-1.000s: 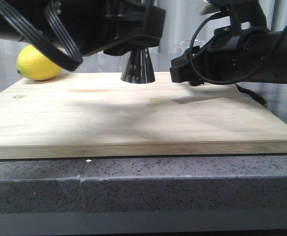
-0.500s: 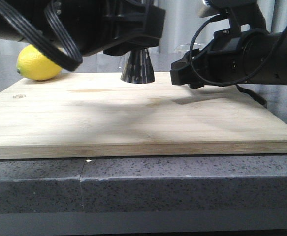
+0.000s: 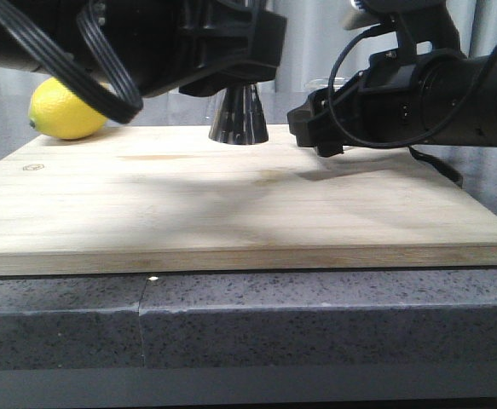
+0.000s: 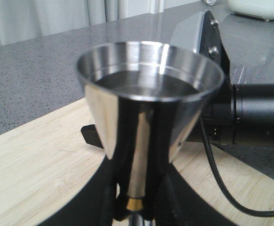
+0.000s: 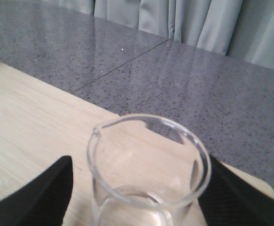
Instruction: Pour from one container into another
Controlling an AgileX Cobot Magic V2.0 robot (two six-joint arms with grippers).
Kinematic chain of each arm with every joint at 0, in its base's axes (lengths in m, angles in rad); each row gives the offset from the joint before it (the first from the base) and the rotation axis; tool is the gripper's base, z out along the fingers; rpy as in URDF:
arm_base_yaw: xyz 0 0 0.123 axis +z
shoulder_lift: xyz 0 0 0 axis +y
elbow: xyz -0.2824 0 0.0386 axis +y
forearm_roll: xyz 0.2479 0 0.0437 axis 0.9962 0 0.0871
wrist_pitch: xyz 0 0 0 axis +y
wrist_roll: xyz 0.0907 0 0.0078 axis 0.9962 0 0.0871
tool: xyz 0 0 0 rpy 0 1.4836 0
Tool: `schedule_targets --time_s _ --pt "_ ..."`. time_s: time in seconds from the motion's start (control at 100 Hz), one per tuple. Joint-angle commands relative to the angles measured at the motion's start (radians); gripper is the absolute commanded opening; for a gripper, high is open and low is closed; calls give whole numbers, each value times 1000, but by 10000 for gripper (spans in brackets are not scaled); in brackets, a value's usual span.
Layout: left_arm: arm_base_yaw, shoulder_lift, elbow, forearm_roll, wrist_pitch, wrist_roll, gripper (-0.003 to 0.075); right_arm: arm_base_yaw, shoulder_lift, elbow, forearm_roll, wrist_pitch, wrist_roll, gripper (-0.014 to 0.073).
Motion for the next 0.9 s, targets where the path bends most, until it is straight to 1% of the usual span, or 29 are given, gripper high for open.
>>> schedule_targets --time_s 0.0,0.09,0.34,0.49,0.65,0.73,0.89 --pt "-8 -40 -27 1 -86 1 -20 -4 -36 -22 -5 -126 1 503" --pt "-8 -40 -27 1 -86 1 -19 -4 -39 -22 -5 -184 1 503" --pt "0 -40 -27 1 -86 3 -19 -4 -92 -22 -5 -223 1 503" --pt "46 -40 -27 1 -86 7 -19 -4 -165 -22 -5 -298 1 503" --pt "101 -40 -27 1 -89 7 -19 -1 -300 -22 -5 -327 1 503" --pt "125 -40 -18 1 -118 7 -20 -1 -371 -22 -5 -336 1 503" --pt "166 -40 56 1 -251 7 -19 -1 -506 -22 -5 -338 1 503"
